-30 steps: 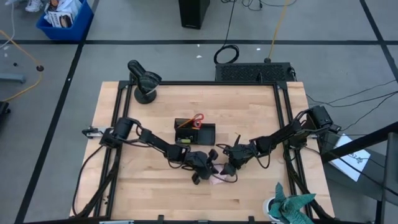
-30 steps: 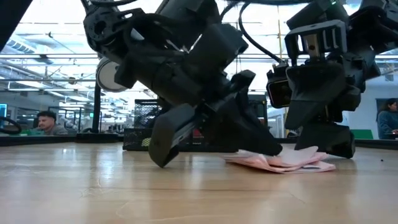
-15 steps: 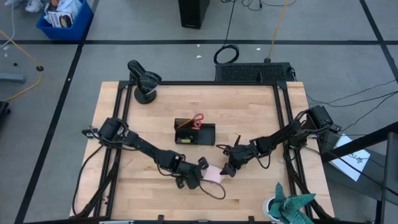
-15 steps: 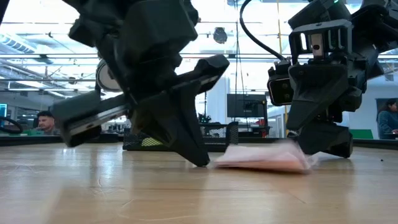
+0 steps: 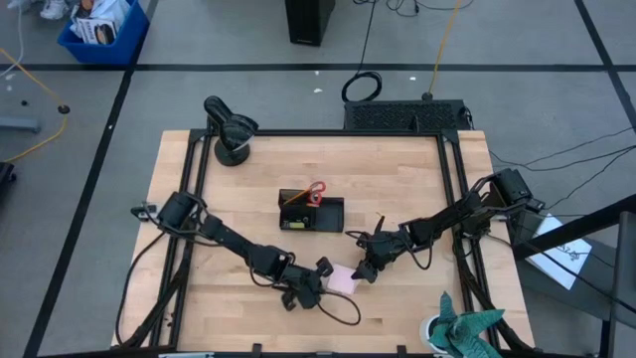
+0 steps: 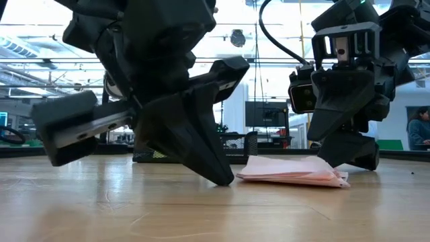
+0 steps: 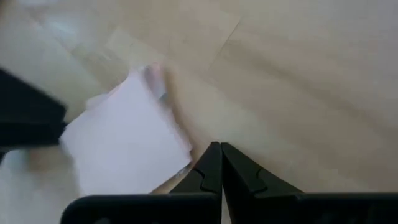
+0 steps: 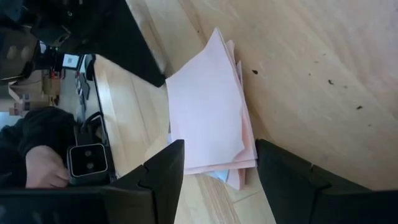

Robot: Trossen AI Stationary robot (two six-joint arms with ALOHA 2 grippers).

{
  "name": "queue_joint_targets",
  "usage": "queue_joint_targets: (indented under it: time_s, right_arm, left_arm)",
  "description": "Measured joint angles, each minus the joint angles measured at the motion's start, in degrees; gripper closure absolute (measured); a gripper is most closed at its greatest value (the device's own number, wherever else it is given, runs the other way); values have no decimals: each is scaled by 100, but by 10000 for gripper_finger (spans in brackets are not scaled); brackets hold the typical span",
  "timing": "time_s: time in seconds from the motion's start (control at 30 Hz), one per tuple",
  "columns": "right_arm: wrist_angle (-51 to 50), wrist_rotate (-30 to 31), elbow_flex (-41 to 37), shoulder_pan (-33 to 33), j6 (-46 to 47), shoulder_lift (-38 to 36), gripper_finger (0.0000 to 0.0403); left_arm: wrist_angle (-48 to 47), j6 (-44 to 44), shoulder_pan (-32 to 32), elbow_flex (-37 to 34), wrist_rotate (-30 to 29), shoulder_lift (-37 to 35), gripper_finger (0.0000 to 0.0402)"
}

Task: Pick and place office supplies into organizer
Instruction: Put the pink sticky note into the black desk organizer

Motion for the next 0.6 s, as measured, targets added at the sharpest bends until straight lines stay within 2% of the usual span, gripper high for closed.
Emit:
queue_joint_targets:
  time_s: [0.17, 0.3, 0.43, 0.6]
  right_arm:
    - [-136, 22, 0, -7, -30, 0, 214]
    - [-146, 144, 0, -7, -28, 0, 214]
    - [-109, 180, 0, -9, -37, 0, 214]
    - [-115, 277, 0, -7, -71, 2, 214]
  left_arm:
    - [232, -418, -46, -10, 531, 17, 398]
    - [431, -685, -121, -16, 516, 24, 396]
    - [1056, -701, -173, -8, 385, 156, 399]
    - [1759, -1088, -44, 78, 196, 643, 399]
